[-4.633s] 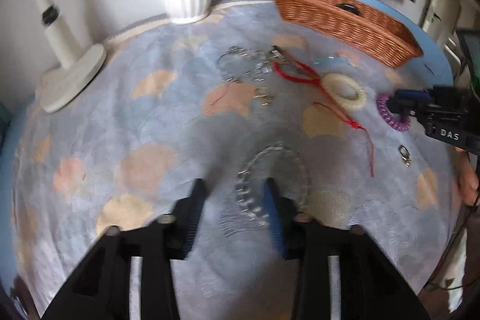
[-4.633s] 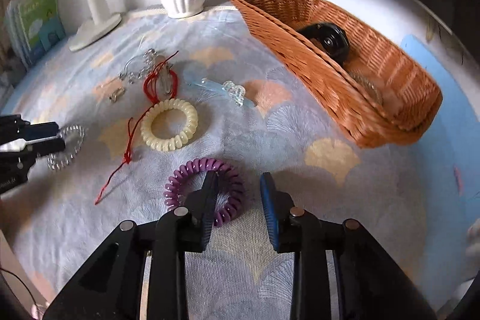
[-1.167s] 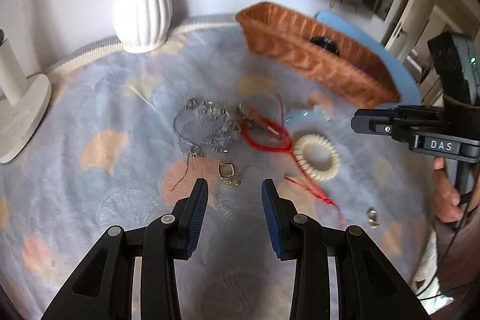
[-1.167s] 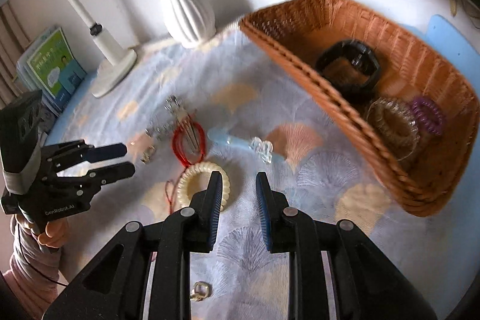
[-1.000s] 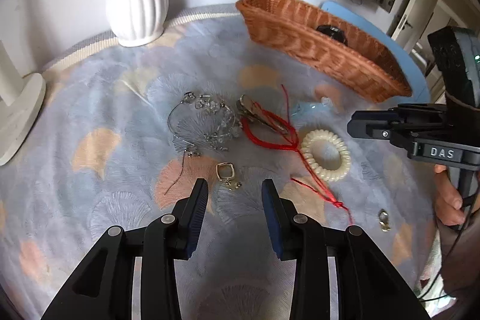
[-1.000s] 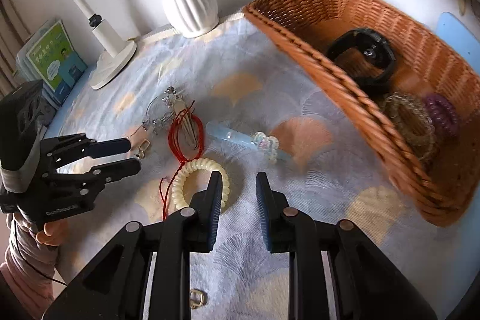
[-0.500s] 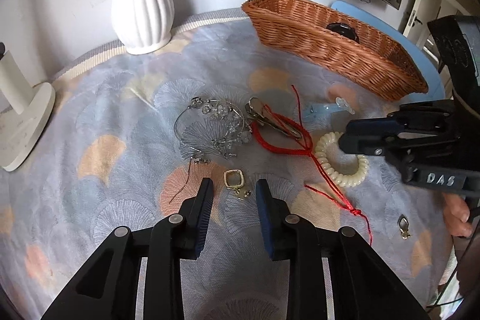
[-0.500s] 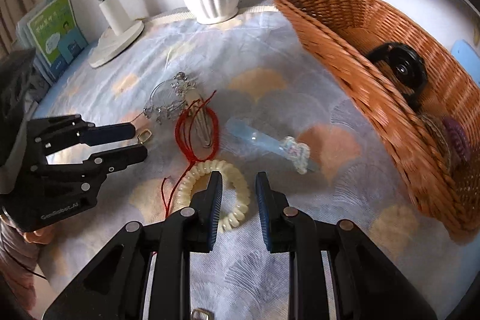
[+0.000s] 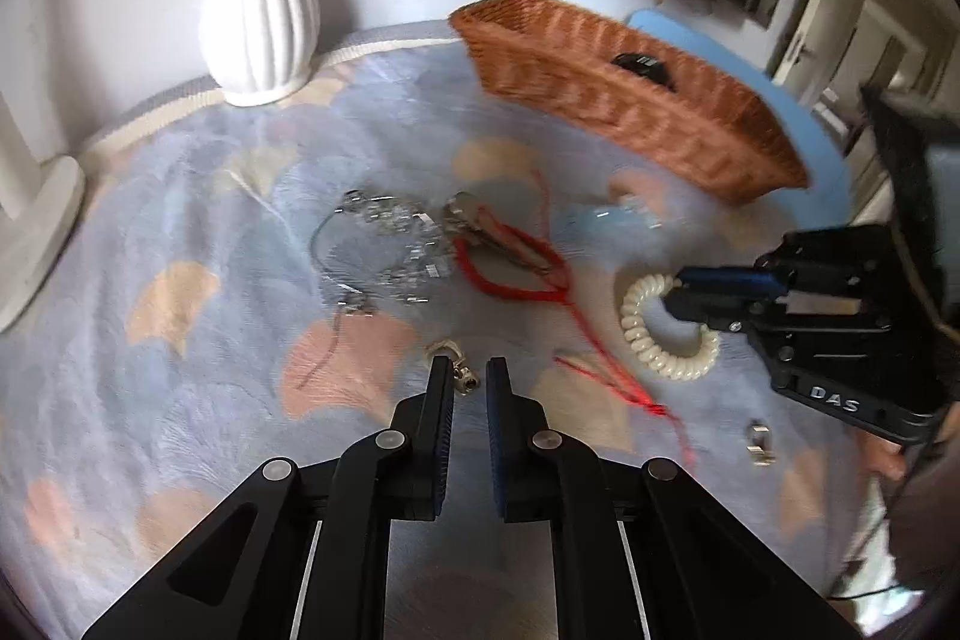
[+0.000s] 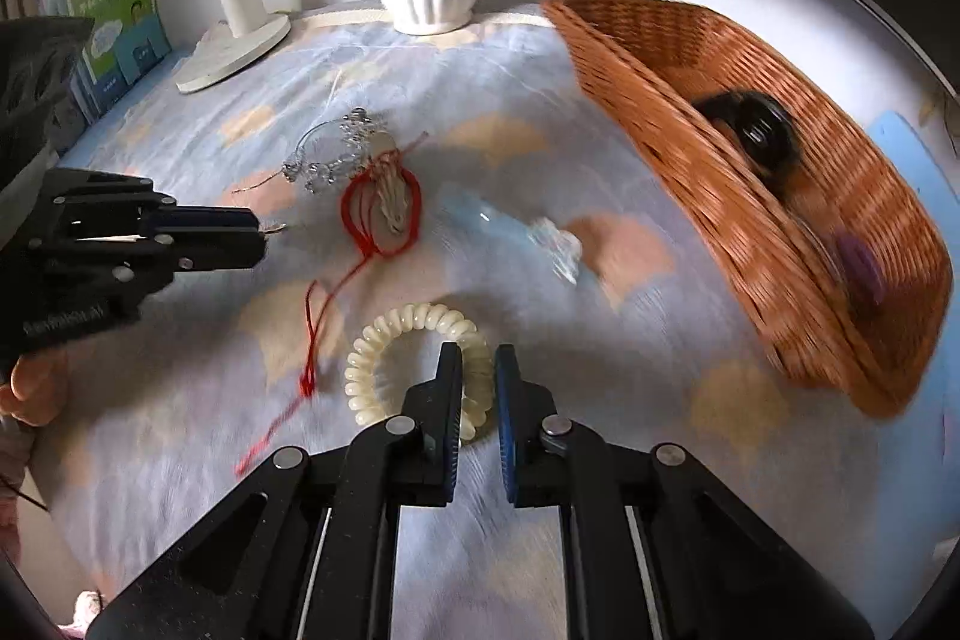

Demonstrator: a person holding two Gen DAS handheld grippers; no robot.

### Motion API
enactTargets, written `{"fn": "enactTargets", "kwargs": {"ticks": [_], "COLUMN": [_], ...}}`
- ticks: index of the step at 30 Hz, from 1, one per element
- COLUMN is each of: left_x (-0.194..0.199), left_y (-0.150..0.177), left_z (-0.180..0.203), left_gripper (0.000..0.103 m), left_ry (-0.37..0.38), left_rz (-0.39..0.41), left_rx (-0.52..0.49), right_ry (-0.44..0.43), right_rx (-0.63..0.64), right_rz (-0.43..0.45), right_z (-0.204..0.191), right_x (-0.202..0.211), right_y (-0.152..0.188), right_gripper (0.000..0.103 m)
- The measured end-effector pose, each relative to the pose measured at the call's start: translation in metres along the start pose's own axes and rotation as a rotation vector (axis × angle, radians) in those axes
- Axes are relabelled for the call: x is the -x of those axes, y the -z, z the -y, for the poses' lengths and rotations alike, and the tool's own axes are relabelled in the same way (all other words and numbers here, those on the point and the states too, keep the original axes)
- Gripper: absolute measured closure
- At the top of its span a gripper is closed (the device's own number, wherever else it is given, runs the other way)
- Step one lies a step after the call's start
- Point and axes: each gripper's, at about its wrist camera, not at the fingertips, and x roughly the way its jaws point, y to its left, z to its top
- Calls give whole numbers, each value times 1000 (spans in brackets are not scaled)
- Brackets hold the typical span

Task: Organize jewelry
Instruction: 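Grasp the gold charm with the left tool while the right tool grasps the cream coil hair tie, then carry the gold charm and cream coil into the basket and open both tools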

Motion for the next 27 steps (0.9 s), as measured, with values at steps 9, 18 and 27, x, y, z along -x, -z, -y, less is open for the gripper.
{"fn": "enactTargets", "kwargs": {"ticks": [9,18,27], "left_x": [43,73,68], "left_y": [-14,-50,-138], "left_z": [17,62,96], "left_gripper": [92,92,92], "left_ry": [262,284,340], "left_rz": [54,110,142], "left_rx": [46,-50,-104], "right_ry": [-30,-8,118], "right_rx": [-114,-158,-293], "right_rz": [72,194,335], "right_z": [29,58,129], "right_x": [56,109,147], "right_y": [12,7,-31], "right_gripper": [91,91,91]}}
